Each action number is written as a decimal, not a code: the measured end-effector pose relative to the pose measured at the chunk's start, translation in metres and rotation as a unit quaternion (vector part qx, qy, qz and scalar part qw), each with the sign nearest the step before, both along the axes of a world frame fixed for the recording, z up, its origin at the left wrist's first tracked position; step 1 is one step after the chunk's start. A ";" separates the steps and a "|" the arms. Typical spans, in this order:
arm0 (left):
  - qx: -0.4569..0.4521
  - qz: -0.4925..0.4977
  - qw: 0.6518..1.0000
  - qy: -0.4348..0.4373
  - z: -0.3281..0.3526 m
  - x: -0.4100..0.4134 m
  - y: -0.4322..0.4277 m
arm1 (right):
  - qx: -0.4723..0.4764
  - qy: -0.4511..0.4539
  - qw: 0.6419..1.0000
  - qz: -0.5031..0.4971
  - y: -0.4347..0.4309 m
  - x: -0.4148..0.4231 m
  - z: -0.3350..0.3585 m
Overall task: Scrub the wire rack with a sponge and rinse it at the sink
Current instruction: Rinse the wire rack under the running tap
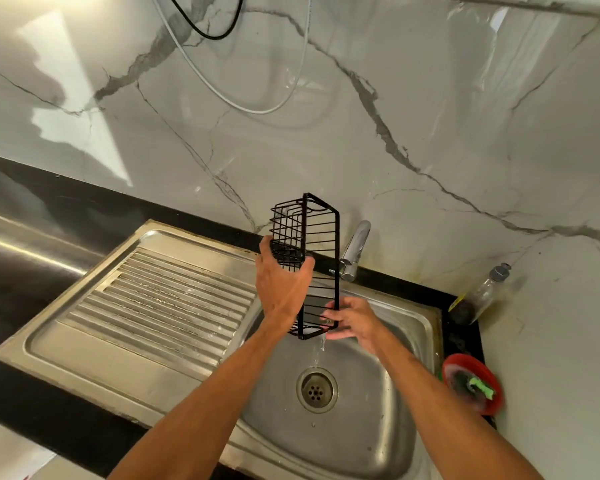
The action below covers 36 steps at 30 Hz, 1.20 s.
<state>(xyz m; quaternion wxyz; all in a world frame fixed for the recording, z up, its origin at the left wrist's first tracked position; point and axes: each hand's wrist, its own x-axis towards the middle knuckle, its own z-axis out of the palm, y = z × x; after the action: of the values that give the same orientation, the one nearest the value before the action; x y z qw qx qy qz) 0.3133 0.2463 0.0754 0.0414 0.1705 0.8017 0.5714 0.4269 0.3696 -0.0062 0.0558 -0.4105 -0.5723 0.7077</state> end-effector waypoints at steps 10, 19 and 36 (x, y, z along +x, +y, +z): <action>0.103 -0.116 0.968 -0.195 -0.016 -0.019 -0.036 | 0.124 0.007 0.983 -0.137 0.014 -0.011 0.001; -0.083 -0.249 0.939 -0.220 0.030 -0.090 -0.065 | 0.246 -0.014 0.967 -0.072 0.038 -0.023 0.010; -0.001 -0.068 0.996 -0.049 0.019 -0.085 -0.042 | 0.049 0.041 0.990 -0.127 0.024 -0.058 -0.013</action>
<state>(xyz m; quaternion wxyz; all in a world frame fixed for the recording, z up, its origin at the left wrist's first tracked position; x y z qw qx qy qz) 0.2286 0.2045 0.0945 0.1198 0.1965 0.7860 0.5738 0.3684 0.3940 -0.0187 0.1883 -0.4475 -0.5466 0.6823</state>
